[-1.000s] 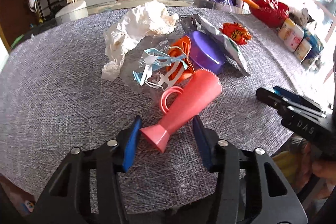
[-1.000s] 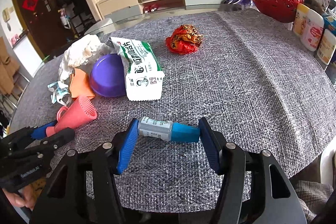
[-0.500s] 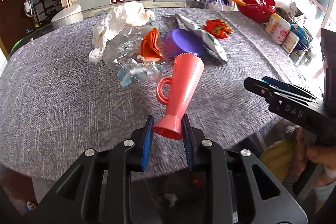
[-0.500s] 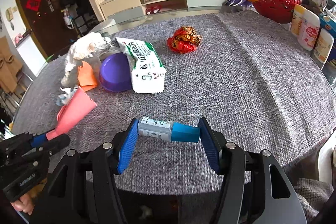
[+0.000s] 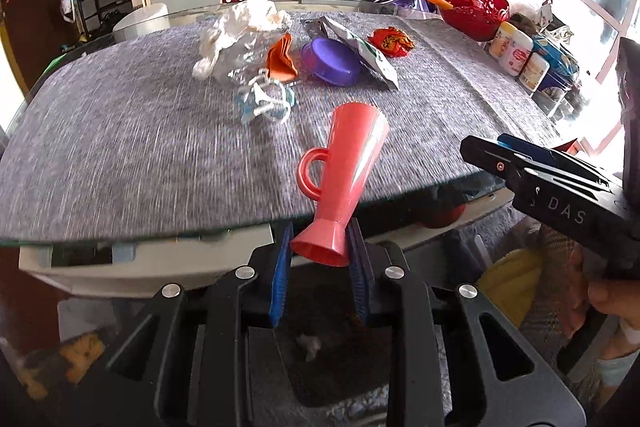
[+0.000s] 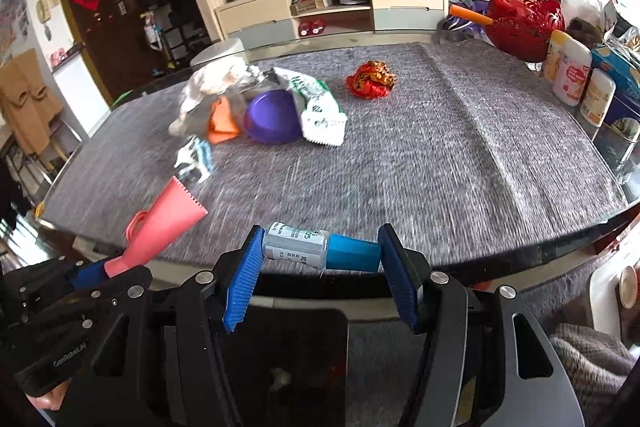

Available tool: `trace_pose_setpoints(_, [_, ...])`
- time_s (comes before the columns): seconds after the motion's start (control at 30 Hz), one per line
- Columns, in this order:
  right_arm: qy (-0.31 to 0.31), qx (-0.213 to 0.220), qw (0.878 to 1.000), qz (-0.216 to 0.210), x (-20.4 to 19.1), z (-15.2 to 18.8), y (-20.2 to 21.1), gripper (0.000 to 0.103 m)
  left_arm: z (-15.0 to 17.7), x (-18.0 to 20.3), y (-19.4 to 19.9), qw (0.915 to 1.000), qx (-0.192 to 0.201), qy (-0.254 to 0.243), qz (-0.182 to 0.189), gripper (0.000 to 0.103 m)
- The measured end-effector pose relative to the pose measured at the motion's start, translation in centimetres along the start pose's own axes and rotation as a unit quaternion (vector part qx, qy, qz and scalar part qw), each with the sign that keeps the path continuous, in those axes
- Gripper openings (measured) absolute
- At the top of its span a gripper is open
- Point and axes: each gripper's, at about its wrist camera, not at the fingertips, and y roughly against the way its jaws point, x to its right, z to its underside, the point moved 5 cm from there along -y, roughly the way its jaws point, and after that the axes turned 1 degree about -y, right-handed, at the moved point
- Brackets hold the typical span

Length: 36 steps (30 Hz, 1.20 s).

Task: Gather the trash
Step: 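Lower the horn and tube into the bin and open both grippers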

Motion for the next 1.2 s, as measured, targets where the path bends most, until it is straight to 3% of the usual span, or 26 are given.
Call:
trace_pose_setpoints(0.27, [0.013,-0.037,0.999,-0.005,-0.4,4.4,0.6,0.059,3.9,0.6,0.6,0.9995,-0.025,0.015,0.013,0.025])
trace_pose_setpoints(0.73, [0.001,-0.139,0.99,-0.015,-0.1,11.6,-4.7,0.059,11.3,0.3,-4.0,0.9929,-0.115,0.024,0.021,0.025])
trace_pose_setpoints(1.1, [-0.003,-0.162,0.986,-0.029,-1.1,12.3,-6.3,0.06,12.4,0.0,-5.5,0.9887,-0.141,0.032,0.04,0.026])
trace_pose_setpoints(1.2, [-0.011,-0.159,0.987,-0.024,-0.8,12.2,-6.4,0.071,12.3,-0.2,-5.7,0.9884,-0.142,0.037,0.04,0.034])
